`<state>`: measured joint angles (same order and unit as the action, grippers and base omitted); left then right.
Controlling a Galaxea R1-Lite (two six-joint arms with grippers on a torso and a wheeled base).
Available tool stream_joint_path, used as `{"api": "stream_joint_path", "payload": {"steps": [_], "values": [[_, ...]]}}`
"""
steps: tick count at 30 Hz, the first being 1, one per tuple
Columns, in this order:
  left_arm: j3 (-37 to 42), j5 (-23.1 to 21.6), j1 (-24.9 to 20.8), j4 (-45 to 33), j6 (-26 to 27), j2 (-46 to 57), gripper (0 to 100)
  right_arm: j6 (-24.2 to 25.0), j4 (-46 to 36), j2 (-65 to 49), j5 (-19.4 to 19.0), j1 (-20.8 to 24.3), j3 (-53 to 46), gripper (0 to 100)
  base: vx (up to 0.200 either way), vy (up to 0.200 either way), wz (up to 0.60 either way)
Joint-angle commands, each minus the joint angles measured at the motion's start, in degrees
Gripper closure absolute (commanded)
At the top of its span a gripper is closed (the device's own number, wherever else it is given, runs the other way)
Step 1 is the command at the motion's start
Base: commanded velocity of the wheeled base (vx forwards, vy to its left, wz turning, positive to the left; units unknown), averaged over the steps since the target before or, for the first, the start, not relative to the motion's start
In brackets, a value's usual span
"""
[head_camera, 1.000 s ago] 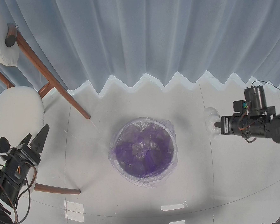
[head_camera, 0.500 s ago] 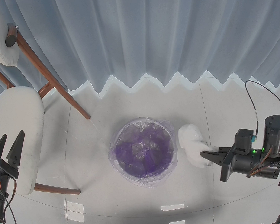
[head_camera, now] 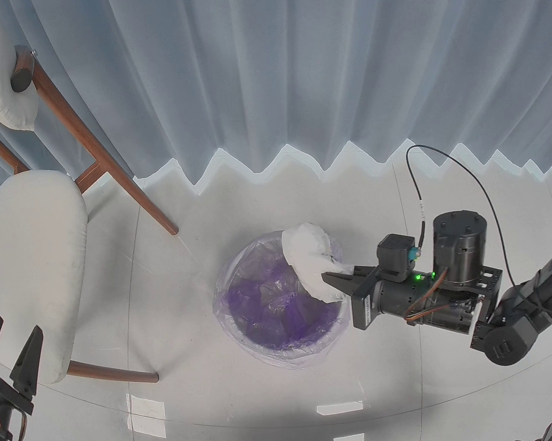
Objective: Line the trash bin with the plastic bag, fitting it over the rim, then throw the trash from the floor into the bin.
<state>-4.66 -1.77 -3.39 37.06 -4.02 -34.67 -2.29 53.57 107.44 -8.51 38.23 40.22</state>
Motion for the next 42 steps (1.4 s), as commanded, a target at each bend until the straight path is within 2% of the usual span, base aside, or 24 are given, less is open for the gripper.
{"api": "stream_joint_path", "payload": {"steps": [1, 5, 6, 7, 8, 11, 14, 21, 27, 28, 36, 42], "values": [[-1.85, -0.25, 0.31, -10.16, 1.3, 16.56, 0, 0.71, 1.45, 11.48, 1.65, 0.27, 6.89, 100, 0.0, 0.0, 0.0], [4.39, 0.01, 0.31, -15.35, 5.08, 25.44, 0, 0.8, 1.98, 13.94, 1.74, 0.18, 7.86, 100, 0.0, 0.0, 0.0], [4.66, -0.34, 0.31, -21.15, 8.07, 30.71, 0, 0.8, 1.98, 14.64, 2.01, 0.18, 7.95, 100, 0.0, 0.0, 0.0], [4.66, -0.34, 0.31, -21.15, 8.07, 30.71, 0, 0.8, 1.98, 14.64, 2.01, 0.18, 7.95, 100, 0.0, 0.0, 0.0], [4.66, 0.27, 2.16, -29.06, 9.82, 31.68, 0, 0.71, 1.98, 15.61, 2.44, 0.18, 7.95, 100, 0.0, 0.0, 0.0], [4.57, 0.54, 3.74, -35.48, 9.03, 34.67, 0, 0.53, 2.07, 17.02, 2.44, 0.18, 8.56, 100, 0.0, 0.0, 0.0], [4.39, 0.89, 3.65, -35.74, 6.13, 34.67, 0, 0.53, 2.07, 18.69, 2.53, 0.27, 9.97, 100, 0.0, 0.0, 0.0], [4.31, 1.5, 3.65, -36.0, 6.13, 34.67, 0, 0.71, 3.12, 23.61, 2.62, 0.27, 13.92, 100, 0.0, 0.0, 0.0], [4.31, 1.59, 3.65, -35.83, 5.96, 34.67, 0, 1.59, 3.04, 25.37, 5.52, 0.62, 15.95, 100, 0.0, 0.0, 0.0], [4.31, 1.59, 3.65, -35.74, 5.96, 34.67, 0, 1.68, 3.04, 25.37, 5.61, 0.71, 15.86, 0, 0.0, 0.0, 0.0], [4.57, 1.94, 3.65, -35.3, 5.43, 34.67, 0, 4.14, 4.62, 22.99, 6.14, 1.15, 14.63, 0, 0.0, 0.0, 0.0], [4.66, 1.42, 3.65, -33.98, 5.43, 34.67, 0, 5.98, 4.62, 7.0, 9.48, 0.97, 3.64, 0, 0.0, 0.0, 0.0]]}}
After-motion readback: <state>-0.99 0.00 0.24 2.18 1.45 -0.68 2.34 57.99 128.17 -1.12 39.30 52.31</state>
